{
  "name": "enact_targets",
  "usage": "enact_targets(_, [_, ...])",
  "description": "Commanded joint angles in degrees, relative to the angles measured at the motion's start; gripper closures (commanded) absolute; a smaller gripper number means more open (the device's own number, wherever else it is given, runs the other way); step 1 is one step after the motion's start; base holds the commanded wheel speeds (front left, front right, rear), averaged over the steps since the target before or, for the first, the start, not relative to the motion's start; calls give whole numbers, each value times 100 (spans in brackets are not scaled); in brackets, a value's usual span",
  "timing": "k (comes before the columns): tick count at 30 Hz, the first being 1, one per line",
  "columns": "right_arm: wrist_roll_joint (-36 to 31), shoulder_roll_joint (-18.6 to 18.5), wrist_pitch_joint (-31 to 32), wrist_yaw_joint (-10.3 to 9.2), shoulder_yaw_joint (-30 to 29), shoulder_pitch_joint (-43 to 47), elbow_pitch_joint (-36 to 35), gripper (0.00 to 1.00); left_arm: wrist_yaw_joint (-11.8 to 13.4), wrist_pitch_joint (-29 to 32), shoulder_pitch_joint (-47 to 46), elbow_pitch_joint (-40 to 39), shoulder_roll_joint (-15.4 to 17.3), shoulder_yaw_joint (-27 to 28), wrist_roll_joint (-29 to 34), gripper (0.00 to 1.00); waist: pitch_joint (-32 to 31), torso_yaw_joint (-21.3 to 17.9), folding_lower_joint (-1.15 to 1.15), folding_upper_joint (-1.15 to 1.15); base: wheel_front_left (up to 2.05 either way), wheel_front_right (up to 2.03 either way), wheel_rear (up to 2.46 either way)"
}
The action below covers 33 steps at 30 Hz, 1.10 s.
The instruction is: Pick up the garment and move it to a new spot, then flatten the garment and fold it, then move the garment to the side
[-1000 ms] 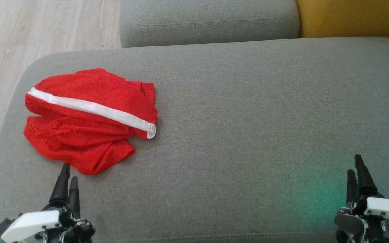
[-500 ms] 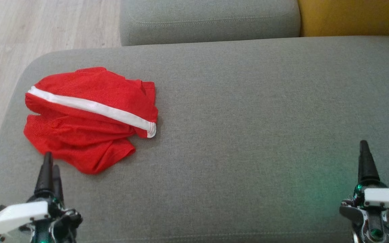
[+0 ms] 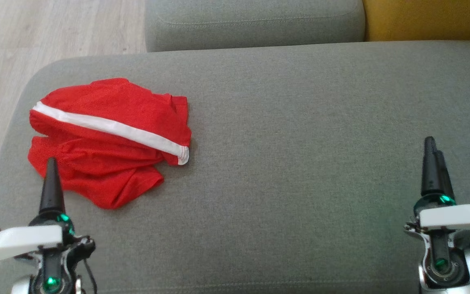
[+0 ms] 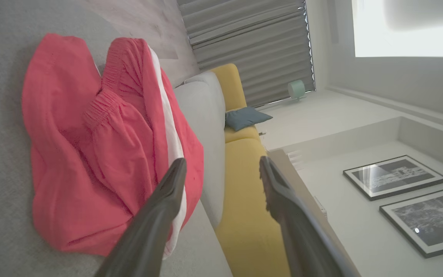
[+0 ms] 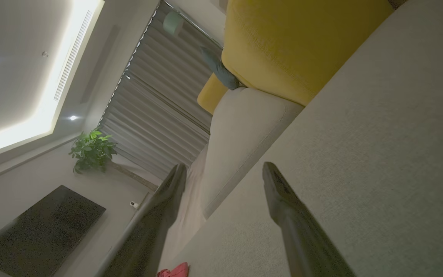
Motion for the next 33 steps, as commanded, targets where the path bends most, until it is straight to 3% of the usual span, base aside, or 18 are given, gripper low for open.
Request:
enact_targets(1, [-164, -35, -59, 17, 69, -335, -278, 0, 25, -55, -286, -274, 80, 17, 136, 0, 0, -2, 0, 0, 0, 0, 0])
enact_targets(23, [-2308, -43, -431, 25, 510, -199, -296, 0, 237, -424, -243, -805, 109, -1102, 3200, 0, 12, -64, 0, 0, 0, 0, 0])
enact_targets(33, [-3140, -47, -600, 28, 648, -133, -322, 0, 603, -591, -199, -847, 338, -1553, 4128, 0, 6, -116, 0, 0, 0, 0, 0])
